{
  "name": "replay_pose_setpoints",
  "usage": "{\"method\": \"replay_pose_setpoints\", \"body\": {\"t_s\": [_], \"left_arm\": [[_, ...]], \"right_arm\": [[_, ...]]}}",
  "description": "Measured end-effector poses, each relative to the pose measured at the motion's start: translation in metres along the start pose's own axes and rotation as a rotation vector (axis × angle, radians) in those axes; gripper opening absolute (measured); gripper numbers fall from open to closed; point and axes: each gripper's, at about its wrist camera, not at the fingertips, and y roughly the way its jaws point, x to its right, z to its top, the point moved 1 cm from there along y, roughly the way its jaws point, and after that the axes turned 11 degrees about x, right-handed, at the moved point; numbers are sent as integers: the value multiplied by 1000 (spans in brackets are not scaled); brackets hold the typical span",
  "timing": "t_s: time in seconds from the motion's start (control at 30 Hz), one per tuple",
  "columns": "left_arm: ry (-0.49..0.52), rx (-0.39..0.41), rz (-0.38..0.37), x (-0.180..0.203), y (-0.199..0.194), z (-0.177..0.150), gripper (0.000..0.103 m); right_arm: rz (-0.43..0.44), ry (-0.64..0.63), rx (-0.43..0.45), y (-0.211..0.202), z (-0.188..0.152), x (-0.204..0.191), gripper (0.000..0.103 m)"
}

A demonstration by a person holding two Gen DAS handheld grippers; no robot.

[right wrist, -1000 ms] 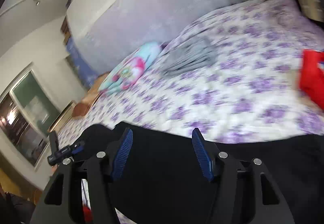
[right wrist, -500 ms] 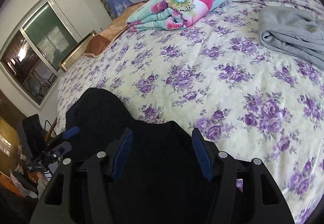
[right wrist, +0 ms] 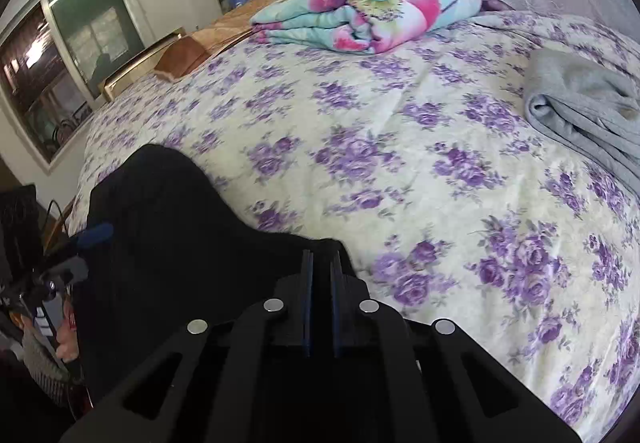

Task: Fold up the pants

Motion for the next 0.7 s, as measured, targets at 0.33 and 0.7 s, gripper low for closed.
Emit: {"method": "replay_pose_setpoints", "body": {"t_s": [0.33, 0.7], "left_arm": [[13, -6, 18, 2, 2, 0, 98], [34, -12, 42, 4, 3, -1, 98]], "right_arm": [[40, 114, 73, -22, -6, 17, 0], [106, 200, -46, 23, -27, -3, 2]]}}
